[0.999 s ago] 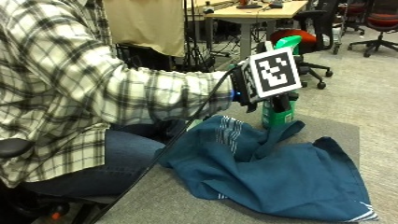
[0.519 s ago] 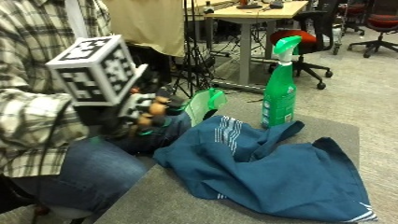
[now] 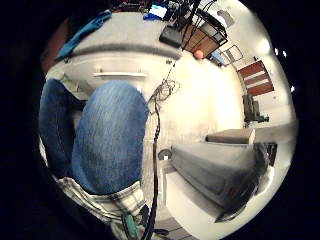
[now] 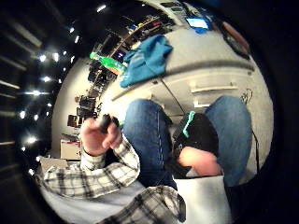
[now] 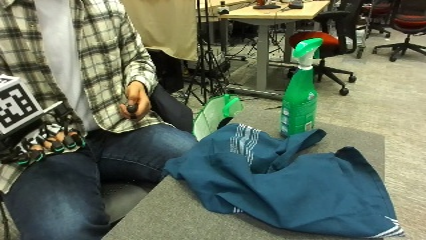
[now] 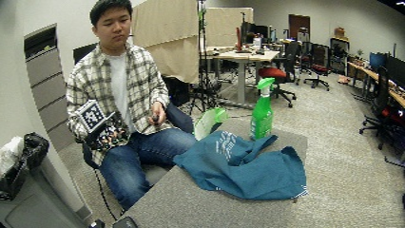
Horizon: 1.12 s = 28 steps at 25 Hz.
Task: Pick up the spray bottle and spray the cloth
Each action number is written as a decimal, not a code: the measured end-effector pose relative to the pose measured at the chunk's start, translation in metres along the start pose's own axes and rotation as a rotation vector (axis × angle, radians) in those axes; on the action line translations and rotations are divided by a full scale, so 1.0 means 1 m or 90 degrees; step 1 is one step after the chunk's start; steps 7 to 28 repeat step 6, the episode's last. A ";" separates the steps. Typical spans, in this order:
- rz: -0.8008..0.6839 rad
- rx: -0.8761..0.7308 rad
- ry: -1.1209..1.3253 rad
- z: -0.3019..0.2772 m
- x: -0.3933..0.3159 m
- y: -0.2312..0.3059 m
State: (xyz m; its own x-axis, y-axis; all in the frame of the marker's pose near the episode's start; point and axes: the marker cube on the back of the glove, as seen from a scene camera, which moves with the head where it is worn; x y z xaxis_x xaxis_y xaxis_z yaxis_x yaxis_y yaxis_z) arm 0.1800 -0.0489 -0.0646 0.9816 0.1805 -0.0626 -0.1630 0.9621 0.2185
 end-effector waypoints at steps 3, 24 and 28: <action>-0.023 -0.033 0.033 0.023 0.003 0.040; -0.034 -0.080 0.051 0.036 0.008 0.053; -0.034 -0.080 0.051 0.036 0.008 0.053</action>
